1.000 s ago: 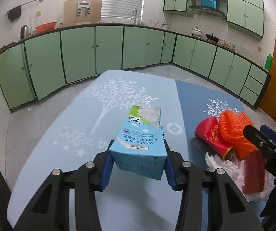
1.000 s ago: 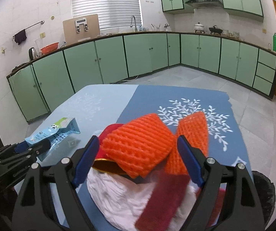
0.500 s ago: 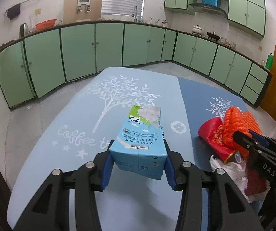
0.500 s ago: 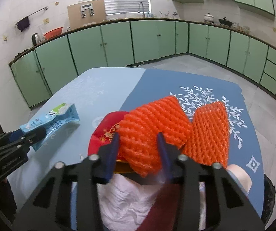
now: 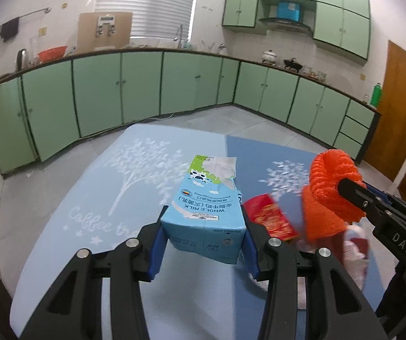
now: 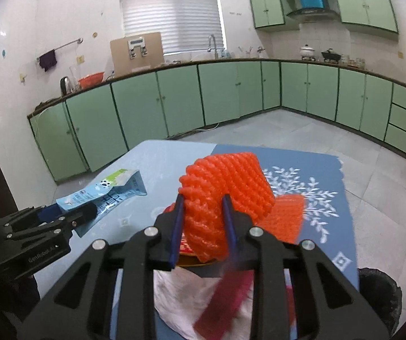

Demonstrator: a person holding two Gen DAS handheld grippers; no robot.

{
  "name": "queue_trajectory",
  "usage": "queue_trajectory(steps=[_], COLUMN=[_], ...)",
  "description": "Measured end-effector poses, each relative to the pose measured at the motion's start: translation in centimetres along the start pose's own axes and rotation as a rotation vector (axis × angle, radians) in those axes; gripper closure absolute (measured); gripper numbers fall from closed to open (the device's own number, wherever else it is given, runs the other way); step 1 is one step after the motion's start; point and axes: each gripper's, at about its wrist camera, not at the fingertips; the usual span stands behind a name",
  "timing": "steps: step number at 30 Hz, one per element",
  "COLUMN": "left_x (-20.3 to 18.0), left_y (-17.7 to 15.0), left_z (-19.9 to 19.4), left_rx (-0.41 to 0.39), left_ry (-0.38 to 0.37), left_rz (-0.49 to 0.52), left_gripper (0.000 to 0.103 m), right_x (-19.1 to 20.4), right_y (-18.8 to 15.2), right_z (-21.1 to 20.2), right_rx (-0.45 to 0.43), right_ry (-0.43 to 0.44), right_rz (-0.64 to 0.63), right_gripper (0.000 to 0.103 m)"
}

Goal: Collect trash
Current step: 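Carry the milk carton and orange mesh over the black bin with both grippers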

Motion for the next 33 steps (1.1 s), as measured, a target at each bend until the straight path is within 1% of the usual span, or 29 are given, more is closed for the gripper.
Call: queue_trajectory(steps=[6,14,19,25,33], left_x=[-4.7,-12.5,-18.2,-24.3,-29.9], left_y=[0.7,0.6,-0.2,-1.9,-4.3], left_z=[-0.9,-1.8,-2.3,-2.3,-0.9], left_rx=[-0.022,-0.028,-0.024,-0.006,0.042], left_ry=[-0.083,-0.224,-0.321,-0.420,-0.502], left_rz=[0.050,0.121,0.192,0.255,0.322], left_gripper=[0.057,0.057,0.057,0.057,0.057], right_x=[-3.0,-8.6,-13.3,-18.2,-23.1], right_y=[0.0,-1.3,-3.1,-5.7,-9.5], right_z=[-3.9,-9.5,-13.1,-16.0,-17.5], right_rx=[-0.035,-0.074,-0.090,-0.083,-0.044], right_ry=[-0.051,-0.162,-0.261,-0.351,-0.427], right_rz=[0.031,0.074,0.121,0.175,0.234], right_gripper=[0.078,0.078,0.078,0.078,0.078])
Point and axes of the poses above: each gripper's, at about its wrist camera, not at the fingertips, and z roughly the way its jaws point, x to its left, y to its top, and after that the axes turned 1 degree about z, right-handed
